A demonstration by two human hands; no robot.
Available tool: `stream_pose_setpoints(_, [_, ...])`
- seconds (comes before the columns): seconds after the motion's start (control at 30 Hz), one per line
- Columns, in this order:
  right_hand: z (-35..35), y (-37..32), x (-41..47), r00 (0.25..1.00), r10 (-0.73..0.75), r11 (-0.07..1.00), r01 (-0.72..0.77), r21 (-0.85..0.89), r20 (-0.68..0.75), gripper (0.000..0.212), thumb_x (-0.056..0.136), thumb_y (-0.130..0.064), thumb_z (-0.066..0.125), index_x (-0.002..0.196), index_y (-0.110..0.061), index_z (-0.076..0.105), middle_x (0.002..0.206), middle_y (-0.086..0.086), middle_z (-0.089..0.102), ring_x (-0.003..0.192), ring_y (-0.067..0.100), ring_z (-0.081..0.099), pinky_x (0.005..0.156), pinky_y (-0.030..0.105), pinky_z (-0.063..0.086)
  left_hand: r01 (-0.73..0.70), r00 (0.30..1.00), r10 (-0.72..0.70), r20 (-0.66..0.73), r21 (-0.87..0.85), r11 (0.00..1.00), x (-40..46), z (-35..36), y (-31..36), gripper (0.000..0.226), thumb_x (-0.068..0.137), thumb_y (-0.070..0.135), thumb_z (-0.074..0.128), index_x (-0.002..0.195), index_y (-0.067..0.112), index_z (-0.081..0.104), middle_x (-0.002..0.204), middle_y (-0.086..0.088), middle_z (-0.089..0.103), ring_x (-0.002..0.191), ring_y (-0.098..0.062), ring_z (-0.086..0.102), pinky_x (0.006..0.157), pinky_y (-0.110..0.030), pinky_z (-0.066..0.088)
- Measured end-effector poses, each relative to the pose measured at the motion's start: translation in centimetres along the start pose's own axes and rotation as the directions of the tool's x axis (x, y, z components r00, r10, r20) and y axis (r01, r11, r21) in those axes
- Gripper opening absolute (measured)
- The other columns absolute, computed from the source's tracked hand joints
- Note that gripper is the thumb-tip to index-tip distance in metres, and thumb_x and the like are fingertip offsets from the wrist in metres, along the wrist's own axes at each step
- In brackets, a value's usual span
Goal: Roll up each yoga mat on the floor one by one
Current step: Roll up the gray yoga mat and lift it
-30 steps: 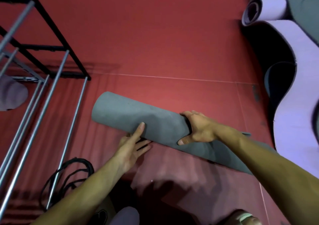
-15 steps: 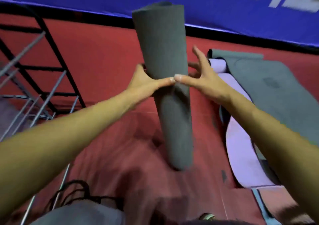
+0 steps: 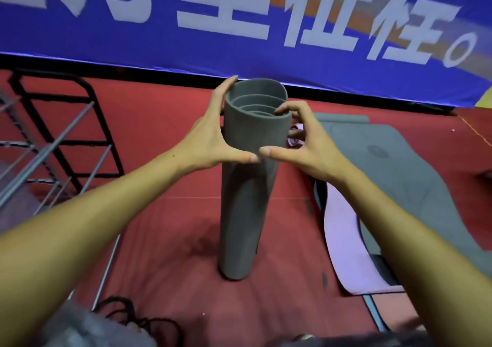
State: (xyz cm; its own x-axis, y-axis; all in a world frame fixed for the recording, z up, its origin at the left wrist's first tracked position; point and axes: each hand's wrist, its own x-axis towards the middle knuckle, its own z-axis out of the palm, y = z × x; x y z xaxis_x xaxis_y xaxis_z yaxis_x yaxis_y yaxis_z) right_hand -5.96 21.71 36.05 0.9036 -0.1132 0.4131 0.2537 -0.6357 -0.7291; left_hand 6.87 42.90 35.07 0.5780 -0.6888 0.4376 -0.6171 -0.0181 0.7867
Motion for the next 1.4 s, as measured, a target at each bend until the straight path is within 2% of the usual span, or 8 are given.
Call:
stream_pose_setpoints(0.13, [-0.8, -0.8, -0.3, 1.000, -0.001, 1.000, 0.001, 0.019, 0.007, 0.068, 0.077, -0.030, 0.093, 0.132, -0.027, 0.054, 0.135, -0.010, 0.059, 0.114, 0.007, 0.060, 0.089, 0.016, 0.048, -0.059, 0.998, 0.058, 0.029, 0.043, 0.997, 0.4, -1.1, 1.0, 0.091, 0.064, 0.035, 0.101, 0.139, 0.040, 0.051, 0.136, 0.031, 0.055, 0.127, -0.006, 0.061, 0.102, -0.041, 0.057])
stream_pose_setpoints(0.33, [-1.6, -0.9, -0.9, 0.997, 0.048, 0.999, -0.049, 0.023, 0.056, 0.066, 0.079, -0.026, 0.093, 0.133, -0.029, 0.053, 0.135, -0.015, 0.059, 0.101, 0.004, 0.068, 0.078, 0.021, 0.054, -0.076, 0.996, 0.070, 0.054, 0.122, 0.990, 0.3, -2.2, 0.8, 0.073, 0.067, 0.039, 0.099, 0.130, 0.037, 0.063, 0.135, 0.017, 0.064, 0.126, -0.008, 0.061, 0.106, -0.032, 0.054])
stream_pose_setpoints(0.47, [-2.4, -1.4, -1.1, 0.999, 0.019, 0.999, -0.017, -0.032, 0.048, 0.060, 0.076, -0.024, 0.095, 0.124, -0.024, 0.058, 0.125, -0.013, 0.063, 0.106, 0.002, 0.067, 0.086, 0.015, 0.051, -0.064, 0.993, 0.047, 0.104, 0.163, 0.985, 0.4, -2.1, 1.5, 0.074, 0.065, 0.043, 0.099, 0.130, 0.043, 0.063, 0.131, 0.022, 0.064, 0.118, -0.002, 0.064, 0.096, -0.021, 0.054])
stream_pose_setpoints(0.6, [-2.8, -1.9, -1.2, 1.000, 0.005, 1.000, -0.005, 0.008, -0.012, 0.057, 0.072, -0.026, 0.097, 0.116, -0.021, 0.061, 0.118, -0.012, 0.066, 0.102, 0.010, 0.072, 0.077, 0.027, 0.058, -0.078, 0.996, 0.072, 0.051, 0.117, 0.990, 0.5, -1.8, 2.7, 0.074, 0.063, 0.045, 0.100, 0.127, 0.045, 0.064, 0.128, 0.016, 0.067, 0.109, -0.012, 0.070, 0.091, -0.032, 0.061])
stream_pose_setpoints(0.9, [-2.6, -0.2, -1.3, 0.998, -0.047, 0.986, 0.054, -0.158, 0.044, 0.076, 0.075, -0.031, 0.095, 0.140, -0.023, 0.057, 0.139, -0.018, 0.058, 0.129, 0.005, 0.058, 0.100, 0.018, 0.049, -0.099, 0.984, 0.072, 0.162, 0.167, 0.981, 1.0, -0.7, 1.4, 0.097, 0.064, 0.041, 0.099, 0.147, 0.046, 0.050, 0.140, 0.025, 0.060, 0.118, 0.013, 0.058, 0.086, -0.005, 0.046])
stream_pose_setpoints(1.13, [-3.0, -1.3, -1.3, 0.997, -0.035, 0.999, 0.035, -0.002, -0.075, 0.060, 0.067, -0.028, 0.100, 0.114, -0.023, 0.063, 0.117, -0.010, 0.068, 0.113, 0.016, 0.070, 0.095, 0.038, 0.060, -0.127, 0.990, 0.117, 0.082, 0.126, 0.984, 1.6, -1.1, 3.2, 0.072, 0.069, 0.033, 0.098, 0.131, 0.041, 0.063, 0.127, 0.015, 0.068, 0.105, -0.007, 0.071, 0.087, -0.030, 0.062])
stream_pose_setpoints(1.27, [-3.9, -1.2, -0.4, 0.996, -0.088, 0.968, 0.082, -0.238, -0.013, 0.069, 0.071, -0.047, 0.094, 0.132, -0.034, 0.064, 0.146, -0.013, 0.053, 0.135, 0.004, 0.053, 0.110, 0.026, 0.048, -0.126, 0.982, 0.097, 0.162, 0.178, 0.976, 2.4, -1.9, 2.3, 0.086, 0.067, 0.037, 0.099, 0.142, 0.041, 0.055, 0.133, 0.037, 0.057, 0.118, 0.012, 0.059, 0.090, -0.012, 0.052])
stream_pose_setpoints(1.4, [-3.0, 0.4, -1.1, 0.997, -0.006, 0.969, 0.025, -0.246, 0.078, 0.087, 0.074, -0.038, 0.095, 0.149, -0.027, 0.053, 0.146, -0.017, 0.057, 0.132, -0.008, 0.053, 0.104, 0.012, 0.044, -0.065, 0.976, 0.013, 0.219, 0.232, 0.970, 1.7, -0.5, 0.0, 0.106, 0.063, 0.048, 0.098, 0.152, 0.051, 0.041, 0.146, 0.021, 0.055, 0.116, 0.002, 0.062, 0.092, -0.010, 0.051])
